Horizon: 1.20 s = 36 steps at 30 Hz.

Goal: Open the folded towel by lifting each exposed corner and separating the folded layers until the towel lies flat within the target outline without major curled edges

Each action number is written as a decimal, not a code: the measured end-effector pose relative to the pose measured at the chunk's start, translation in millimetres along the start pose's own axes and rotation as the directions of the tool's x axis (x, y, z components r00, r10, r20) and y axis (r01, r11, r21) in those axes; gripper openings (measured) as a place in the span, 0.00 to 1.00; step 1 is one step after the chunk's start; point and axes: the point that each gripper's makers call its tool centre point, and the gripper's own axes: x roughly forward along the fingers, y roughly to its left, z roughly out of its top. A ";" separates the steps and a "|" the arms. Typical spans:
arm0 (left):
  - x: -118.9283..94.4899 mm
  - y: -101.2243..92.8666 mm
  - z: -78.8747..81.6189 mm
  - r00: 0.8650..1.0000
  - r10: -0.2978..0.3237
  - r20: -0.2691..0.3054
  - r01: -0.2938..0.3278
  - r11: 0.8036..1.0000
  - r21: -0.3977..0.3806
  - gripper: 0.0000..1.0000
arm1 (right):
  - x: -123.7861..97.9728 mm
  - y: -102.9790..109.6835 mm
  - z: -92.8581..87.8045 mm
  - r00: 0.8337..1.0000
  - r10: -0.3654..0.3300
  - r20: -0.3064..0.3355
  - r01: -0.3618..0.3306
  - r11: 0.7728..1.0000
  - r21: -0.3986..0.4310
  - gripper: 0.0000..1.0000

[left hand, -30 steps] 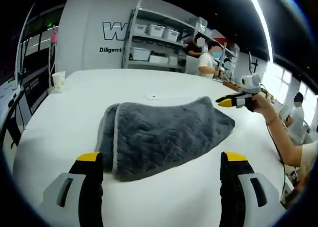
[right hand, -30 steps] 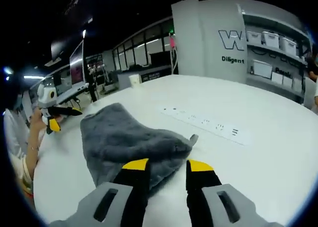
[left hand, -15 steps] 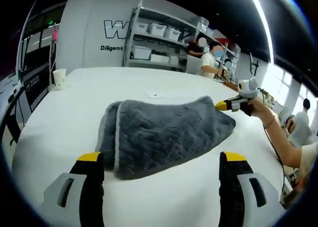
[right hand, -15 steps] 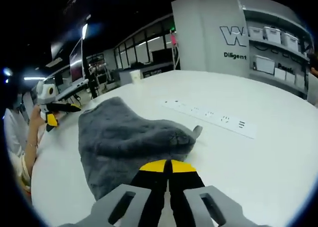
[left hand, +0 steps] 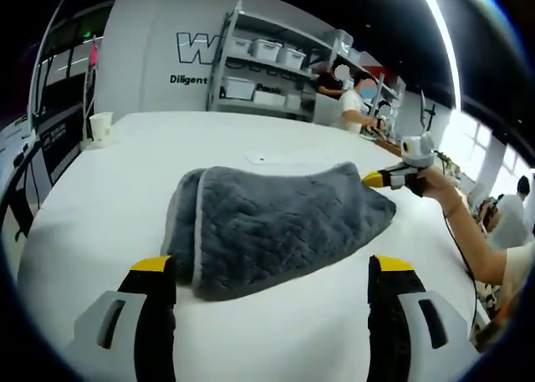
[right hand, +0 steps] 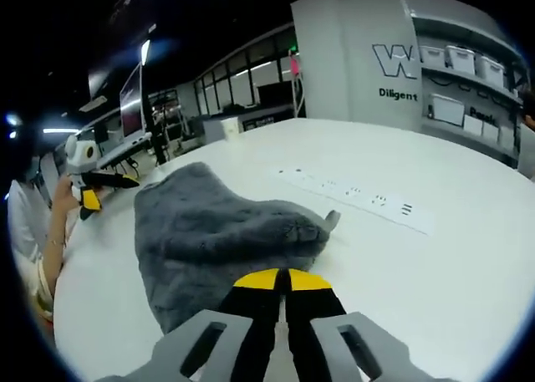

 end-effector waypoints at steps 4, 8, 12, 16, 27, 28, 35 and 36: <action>-0.9 -0.2 -0.3 1.000 0.000 0.000 0.000 1.000 0.002 0.93 | -3.3 -1.3 3.5 1.000 -0.006 0.005 0.006 1.000 0.004 0.09; -1.3 0.7 -0.9 1.000 0.002 -0.006 -0.002 1.000 0.002 0.93 | -9.5 -2.2 6.7 1.000 -0.025 -0.009 0.025 1.000 0.003 0.40; -1.0 1.8 -3.8 1.000 0.002 -0.020 -0.002 1.000 0.000 0.93 | -15.3 1.2 1.1 0.997 -0.041 -0.060 0.040 0.999 -0.019 0.76; -0.9 1.2 -5.2 1.000 -0.004 -0.020 0.003 1.000 -0.008 0.93 | -22.0 2.5 4.2 0.996 -0.045 -0.074 0.045 0.999 -0.011 0.87; -4.3 1.2 -3.0 1.000 0.001 -0.011 -0.001 1.000 -0.023 0.95 | -56.2 26.1 19.0 0.995 -0.072 -0.063 0.070 0.997 -0.033 0.99; -4.6 1.0 -2.5 1.000 0.002 -0.009 -0.002 1.000 -0.025 0.95 | -67.3 37.6 14.5 0.996 -0.068 -0.059 0.065 0.996 -0.054 0.99; -5.6 -4.1 -0.4 1.000 -0.003 0.003 0.003 1.000 -0.012 0.97 | -88.8 60.1 -1.9 0.999 -0.054 -0.005 0.053 0.996 -0.071 0.99; -5.6 -4.9 0.5 1.000 -0.005 0.005 0.005 1.000 -0.010 0.98 | -89.4 61.2 -3.0 0.999 -0.050 -0.003 0.049 0.997 -0.066 0.99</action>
